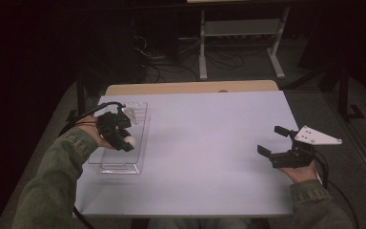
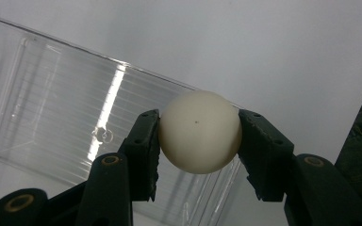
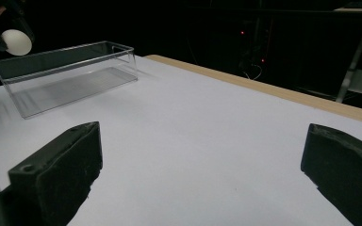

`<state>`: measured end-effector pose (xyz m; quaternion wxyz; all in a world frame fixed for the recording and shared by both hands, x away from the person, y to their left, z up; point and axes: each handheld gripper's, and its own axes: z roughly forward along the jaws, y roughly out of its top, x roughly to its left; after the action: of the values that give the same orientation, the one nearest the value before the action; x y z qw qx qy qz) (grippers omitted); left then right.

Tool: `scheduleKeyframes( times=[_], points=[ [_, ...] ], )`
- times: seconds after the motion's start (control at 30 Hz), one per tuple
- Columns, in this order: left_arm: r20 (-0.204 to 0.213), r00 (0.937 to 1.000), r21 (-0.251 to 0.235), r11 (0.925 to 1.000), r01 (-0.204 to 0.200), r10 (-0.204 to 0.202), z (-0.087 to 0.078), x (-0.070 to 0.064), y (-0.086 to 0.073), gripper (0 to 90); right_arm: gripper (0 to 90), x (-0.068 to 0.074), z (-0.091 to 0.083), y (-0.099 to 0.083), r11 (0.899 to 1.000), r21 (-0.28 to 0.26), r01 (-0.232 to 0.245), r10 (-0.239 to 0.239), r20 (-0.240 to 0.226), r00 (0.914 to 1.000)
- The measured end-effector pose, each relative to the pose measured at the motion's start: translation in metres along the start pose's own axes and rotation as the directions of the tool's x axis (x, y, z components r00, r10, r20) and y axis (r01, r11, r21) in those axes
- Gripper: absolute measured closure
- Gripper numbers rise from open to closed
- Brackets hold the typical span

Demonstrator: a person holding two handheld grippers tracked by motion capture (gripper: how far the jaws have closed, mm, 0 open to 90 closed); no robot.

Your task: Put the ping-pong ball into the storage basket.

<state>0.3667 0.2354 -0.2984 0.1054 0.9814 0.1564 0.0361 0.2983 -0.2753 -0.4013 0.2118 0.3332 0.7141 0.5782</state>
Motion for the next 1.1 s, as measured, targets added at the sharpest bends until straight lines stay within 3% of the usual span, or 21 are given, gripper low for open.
scheduleKeyframes(
  times=[0.73, 1.1],
  points=[
    [0.033, 0.9992, 0.025, 0.9995, 0.021, -0.022, 0.025, 0.005, -0.006, 50.7, 0.0, 0.0, 0.0, 0.0, 1.0, 0.004, 0.004, -0.004, -0.002, 1.0],
    [0.027, 0.9987, 0.041, 0.9983, 0.041, -0.042, 0.035, 0.009, -0.012, 50.6, 0.0, 0.0, 0.0, -0.001, 1.0, 0.007, 0.005, -0.005, -0.002, 1.0]
  ],
)
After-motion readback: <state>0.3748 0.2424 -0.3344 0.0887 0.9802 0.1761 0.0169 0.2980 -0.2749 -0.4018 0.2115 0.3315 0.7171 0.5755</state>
